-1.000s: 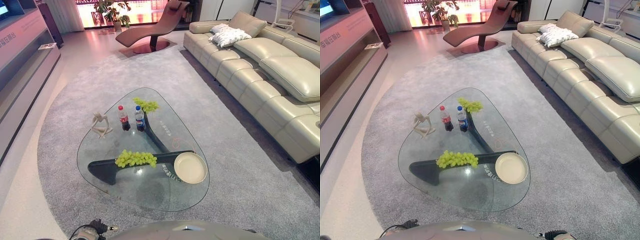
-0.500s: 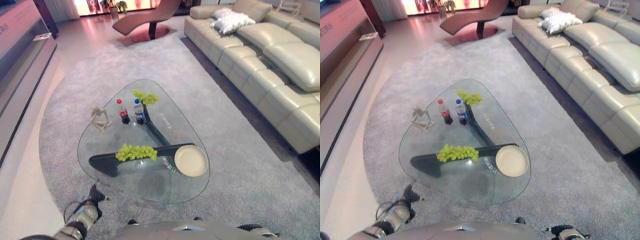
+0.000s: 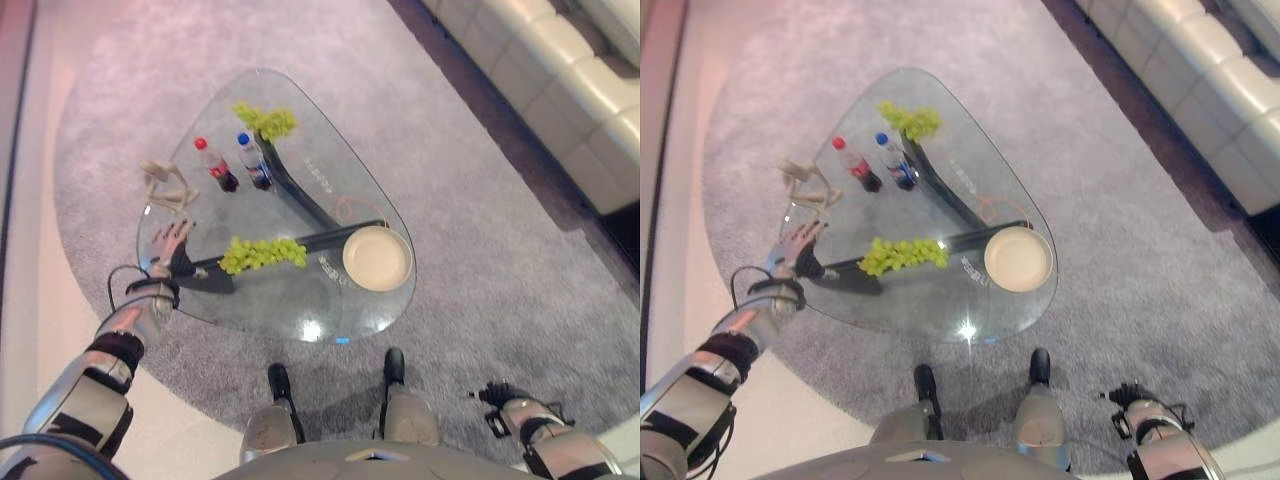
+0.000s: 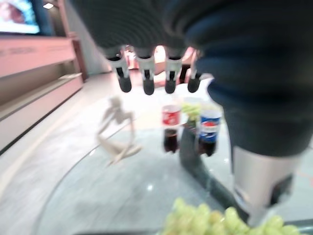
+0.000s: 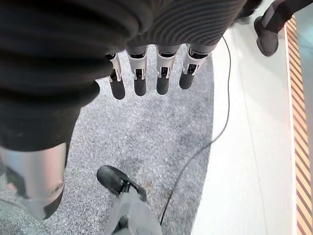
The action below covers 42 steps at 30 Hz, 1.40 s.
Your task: Pick up fruits into the plate
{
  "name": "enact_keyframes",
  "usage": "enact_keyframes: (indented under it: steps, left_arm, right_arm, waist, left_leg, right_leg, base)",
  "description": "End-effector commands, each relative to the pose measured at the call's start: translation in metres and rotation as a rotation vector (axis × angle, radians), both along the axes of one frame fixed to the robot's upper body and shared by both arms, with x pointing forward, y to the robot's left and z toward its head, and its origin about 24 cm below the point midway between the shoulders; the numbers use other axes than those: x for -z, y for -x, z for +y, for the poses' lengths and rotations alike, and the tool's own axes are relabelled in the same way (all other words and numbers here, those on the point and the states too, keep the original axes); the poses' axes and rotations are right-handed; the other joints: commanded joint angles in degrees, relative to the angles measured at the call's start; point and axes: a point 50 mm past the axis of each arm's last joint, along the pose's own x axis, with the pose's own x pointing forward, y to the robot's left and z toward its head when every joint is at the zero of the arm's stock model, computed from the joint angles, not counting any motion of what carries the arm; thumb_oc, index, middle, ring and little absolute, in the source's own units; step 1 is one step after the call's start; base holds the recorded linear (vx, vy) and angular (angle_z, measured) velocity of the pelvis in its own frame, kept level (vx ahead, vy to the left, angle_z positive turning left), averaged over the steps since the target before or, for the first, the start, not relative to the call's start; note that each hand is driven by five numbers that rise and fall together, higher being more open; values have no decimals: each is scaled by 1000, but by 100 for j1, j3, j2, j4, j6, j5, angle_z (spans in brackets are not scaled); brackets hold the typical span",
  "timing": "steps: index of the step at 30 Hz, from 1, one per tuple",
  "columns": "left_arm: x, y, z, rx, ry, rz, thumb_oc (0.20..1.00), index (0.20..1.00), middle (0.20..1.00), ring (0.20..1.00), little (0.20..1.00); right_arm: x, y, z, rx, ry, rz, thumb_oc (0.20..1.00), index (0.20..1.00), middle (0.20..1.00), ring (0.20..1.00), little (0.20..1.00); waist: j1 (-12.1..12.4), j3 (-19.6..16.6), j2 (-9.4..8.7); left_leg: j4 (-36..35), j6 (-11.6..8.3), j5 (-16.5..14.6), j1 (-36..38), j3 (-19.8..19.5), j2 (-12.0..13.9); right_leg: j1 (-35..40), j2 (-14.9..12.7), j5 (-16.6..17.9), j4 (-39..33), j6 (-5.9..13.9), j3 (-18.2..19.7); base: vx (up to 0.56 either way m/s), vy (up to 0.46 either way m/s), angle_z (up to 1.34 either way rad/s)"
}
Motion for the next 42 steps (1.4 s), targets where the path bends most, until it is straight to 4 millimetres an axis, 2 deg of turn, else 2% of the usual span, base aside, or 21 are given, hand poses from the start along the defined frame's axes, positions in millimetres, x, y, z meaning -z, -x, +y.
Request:
enact_keyframes:
  steps: [1, 3, 7, 11, 15, 19, 25, 29, 33, 35, 42]
  left_arm:
    - [-45, -15, 22, -26, -201, -120, 1000, 1000, 1000, 1000, 1000]
    - [-57, -19, 25, -54, -285, -167, 1000, 1000, 1000, 1000, 1000]
    - [-77, -28, 23, -86, -333, -285, 1000, 1000, 1000, 1000, 1000]
    - [-89, -35, 24, -162, -261, -347, 1000, 1000, 1000, 1000, 1000]
    - [-94, -38, 27, -231, -165, -353, 1000, 1000, 1000, 1000, 1000]
    - [-99, -39, 33, -274, -142, -335, 1000, 1000, 1000, 1000, 1000]
    - [-110, -40, 41, -309, -127, -342, 1000, 1000, 1000, 1000, 1000]
    - [-116, -43, 38, -293, -112, -364, 1000, 1000, 1000, 1000, 1000]
    - [-124, -48, 26, -215, -94, -422, 1000, 1000, 1000, 1000, 1000]
    - [-133, -50, 18, -179, -86, -505, 1000, 1000, 1000, 1000, 1000]
    - [-157, -52, 7, -159, -72, -684, 1000, 1000, 1000, 1000, 1000]
  right_arm:
    - [-5, -9, -1, -2, 11, -40, 1000, 1000, 1000, 1000, 1000]
    - [-7, -14, 0, 1, 2, -62, 1000, 1000, 1000, 1000, 1000]
    - [-13, -24, -2, -54, 32, -85, 1000, 1000, 1000, 1000, 1000]
    - [-22, -39, -2, -55, 58, -146, 1000, 1000, 1000, 1000, 1000]
    - [-38, -60, -6, -46, 69, -227, 1000, 1000, 1000, 1000, 1000]
    - [-48, -72, -9, -32, 56, -287, 1000, 1000, 1000, 1000, 1000]
    - [-52, -78, -6, -45, 36, -333, 1000, 1000, 1000, 1000, 1000]
    - [-51, -78, -3, -58, 33, -338, 1000, 1000, 1000, 1000, 1000]
    - [-50, -76, -2, -55, 33, -349, 1000, 1000, 1000, 1000, 1000]
    - [-48, -74, 0, -49, 27, -358, 1000, 1000, 1000, 1000, 1000]
    - [-42, -70, 9, -47, -7, -369, 1000, 1000, 1000, 1000, 1000]
  waist:
    - [-72, 317, -165]
    - [-114, 476, -197]
    - [-173, 761, -237]
    - [-191, 953, -317]
    - [-210, 1089, -374]
    - [-223, 1180, -477]
    - [-295, 1245, -614]
    - [-330, 1245, -649]
    - [-361, 1245, -652]
    - [-373, 1245, -666]
    - [-410, 1245, -765]
  left_leg:
    - [720, 219, -586, -547, -108, -188]
    - [836, 217, -580, -743, -94, -198]
    - [1184, 194, -615, -1158, -123, -204]
    - [1452, 197, -645, -1550, -151, -220]
    - [1625, 182, -648, -1875, -159, -218]
    - [1848, 183, -715, -2135, -191, -227]
    - [2209, 185, -797, -2620, -205, -171]
    - [2357, 187, -849, -2835, -228, -164]
    - [2578, 195, -933, -3096, -284, -162]
    - [2650, 209, -981, -3196, -298, -178]
    - [2732, 214, -1028, -3361, -326, -192]
  right_leg:
    - [-356, 70, -670, 873, -8, 18]
    - [-548, 104, -686, 994, -38, 33]
    - [-971, 122, -730, 1321, -103, 15]
    - [-1347, 146, -768, 1579, -135, 6]
    - [-1702, 168, -801, 1808, -152, -3]
    - [-1975, 190, -868, 2050, -169, 18]
    - [-2422, 266, -909, 2329, -219, 26]
    - [-2618, 291, -938, 2439, -243, 37]
    - [-2855, 309, -992, 2623, -279, 69]
    - [-2948, 320, -1011, 2675, -288, 90]
    - [-3071, 338, -950, 2636, -278, 106]
  base:
    - [-57, -57, -2]
    - [-85, -44, -2]
    - [-80, -38, 2]
    - [-55, -70, 4]
    - [-43, -24, 3]
    - [-17, -37, 4]
    - [-14, -29, 3]
    - [-6, -16, 2]
    - [0, 0, 0]
    - [0, 0, 0]
    - [2, -22, 0]
